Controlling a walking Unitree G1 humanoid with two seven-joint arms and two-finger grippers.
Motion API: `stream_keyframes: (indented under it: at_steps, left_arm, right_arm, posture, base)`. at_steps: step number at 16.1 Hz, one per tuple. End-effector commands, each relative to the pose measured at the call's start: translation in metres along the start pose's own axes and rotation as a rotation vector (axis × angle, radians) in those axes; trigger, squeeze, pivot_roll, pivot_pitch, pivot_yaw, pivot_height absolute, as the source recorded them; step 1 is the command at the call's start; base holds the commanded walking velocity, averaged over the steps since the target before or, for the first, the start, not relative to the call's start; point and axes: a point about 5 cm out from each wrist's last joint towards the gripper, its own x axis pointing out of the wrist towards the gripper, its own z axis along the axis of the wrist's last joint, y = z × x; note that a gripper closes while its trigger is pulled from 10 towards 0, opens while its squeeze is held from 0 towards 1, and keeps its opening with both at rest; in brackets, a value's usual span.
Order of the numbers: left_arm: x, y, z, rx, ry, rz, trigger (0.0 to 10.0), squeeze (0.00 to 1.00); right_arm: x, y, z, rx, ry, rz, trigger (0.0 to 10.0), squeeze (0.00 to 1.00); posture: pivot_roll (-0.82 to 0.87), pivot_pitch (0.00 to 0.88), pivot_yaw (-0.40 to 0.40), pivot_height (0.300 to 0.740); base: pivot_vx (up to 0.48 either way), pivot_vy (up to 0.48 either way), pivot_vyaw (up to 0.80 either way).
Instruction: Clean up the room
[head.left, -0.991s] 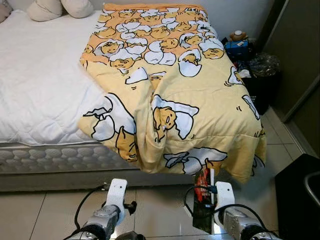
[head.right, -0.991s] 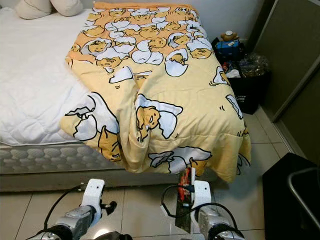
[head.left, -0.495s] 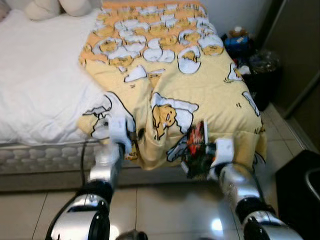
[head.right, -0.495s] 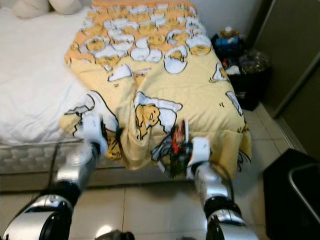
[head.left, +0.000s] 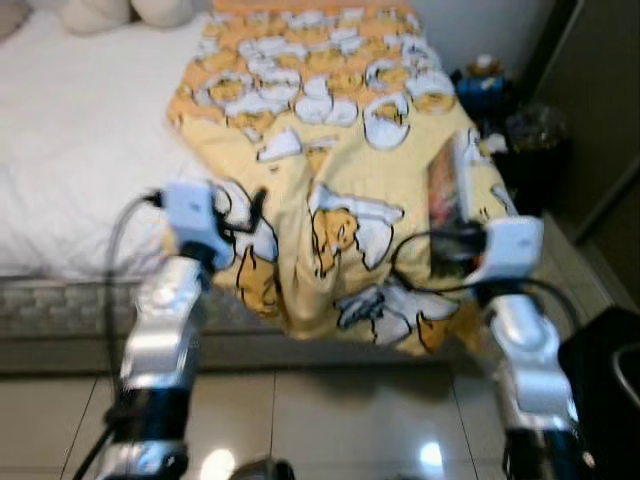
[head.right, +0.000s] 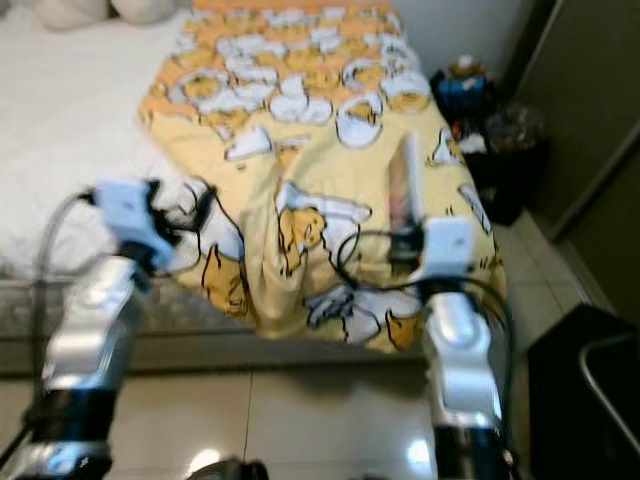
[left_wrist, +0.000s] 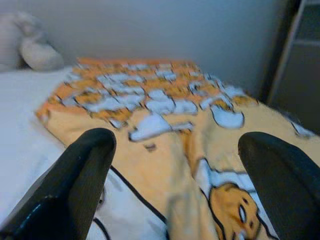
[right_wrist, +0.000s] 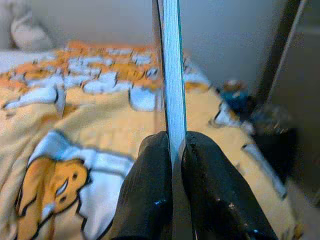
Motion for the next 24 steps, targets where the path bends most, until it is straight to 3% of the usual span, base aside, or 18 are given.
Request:
stream_keyframes:
  at_steps: [1,3,4,8,17,20,24]
  left_arm:
    - [-0.007,-0.002,0.003,-0.02,0.006,-0.005,10.0,0.0]
    - [-0.029,-0.015,-0.004,-0.044,0.046,-0.016,10.0,0.0]
    - [-0.031,-0.018,-0.006,-0.051,0.058,-0.018,10.0,0.0]
    - [-0.014,-0.016,-0.011,-0.062,0.112,0.0,10.0,0.0]
    - [-0.018,-0.009,-0.023,-0.022,0.167,0.101,10.0,0.0]
    - [-0.02,-0.002,-0.028,-0.06,0.178,0.174,10.0,0.0]
    - [-0.022,0.002,-0.031,-0.048,0.184,0.208,10.0,0.0]
  right_arm:
    - [-0.01,0.0,0.0,0.026,-0.001,-0.003,0.0,0.0]
    - [-0.025,0.014,-0.007,0.088,0.022,0.045,0.0,0.0]
    - [-0.026,0.018,-0.007,0.098,0.026,0.056,0.0,0.0]
    - [-0.005,0.036,0.004,0.148,-0.008,0.119,0.0,0.0]
    - [-0.001,0.042,-0.014,0.177,0.077,0.15,0.0,0.0]
    - [0.0,0.04,-0.019,0.177,0.094,0.148,0.0,0.0]
    - [0.006,0.042,-0.019,0.166,0.095,0.166,0.0,0.0]
  posture:
    - [-0.13,0.0,0.033,0.74]
    - [-0.12,0.0,0.036,0.74]
    - [-0.12,0.0,0.036,0.74]
    - [-0.11,0.0,0.049,0.74]
    - [-0.1,0.0,0.046,0.74]
    - [-0.1,0.0,0.036,0.74]
    - [-0.08,0.0,0.025,0.74]
  base:
    - [0.0,0.0,0.0]
    - [0.0,0.0,0.0]
    - [0.0,0.0,0.0]
    - [0.0,0.385,0.0]
    - [0.0,0.48,0.0]
    - [0.0,0.48,0.0]
    - [0.0,0.48,0.19]
